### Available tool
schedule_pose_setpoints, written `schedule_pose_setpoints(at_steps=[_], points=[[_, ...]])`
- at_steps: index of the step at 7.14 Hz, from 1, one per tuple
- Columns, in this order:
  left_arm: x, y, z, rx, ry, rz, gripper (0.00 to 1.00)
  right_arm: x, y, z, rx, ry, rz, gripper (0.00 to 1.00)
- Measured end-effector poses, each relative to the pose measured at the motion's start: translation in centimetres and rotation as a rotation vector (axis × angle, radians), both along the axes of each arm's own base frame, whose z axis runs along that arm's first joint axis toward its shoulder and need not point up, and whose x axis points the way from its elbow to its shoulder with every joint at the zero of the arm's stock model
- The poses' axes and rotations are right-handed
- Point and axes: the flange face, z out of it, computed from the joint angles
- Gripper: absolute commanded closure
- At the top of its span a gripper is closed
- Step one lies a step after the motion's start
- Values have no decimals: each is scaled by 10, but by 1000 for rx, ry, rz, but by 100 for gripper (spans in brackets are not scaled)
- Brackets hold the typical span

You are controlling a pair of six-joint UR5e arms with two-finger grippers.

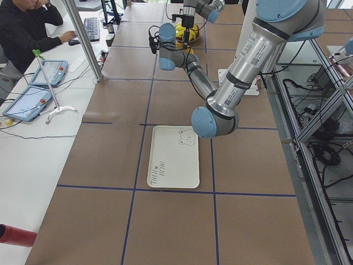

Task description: Transfer all bananas from basket to plate

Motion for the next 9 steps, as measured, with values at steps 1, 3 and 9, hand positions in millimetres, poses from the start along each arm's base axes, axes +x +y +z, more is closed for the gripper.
schedule_pose_setpoints(at_steps=[1, 3, 9], points=[[8, 7, -7, 7, 9, 18, 1, -1, 1, -2, 2, -5, 0, 99], [20, 17, -13, 16, 19, 41, 2, -1, 2, -8, -4, -17, -1, 99], [47, 35, -15, 22, 29, 29, 100, -2, 6, -11, -7, -27, -8, 72]])
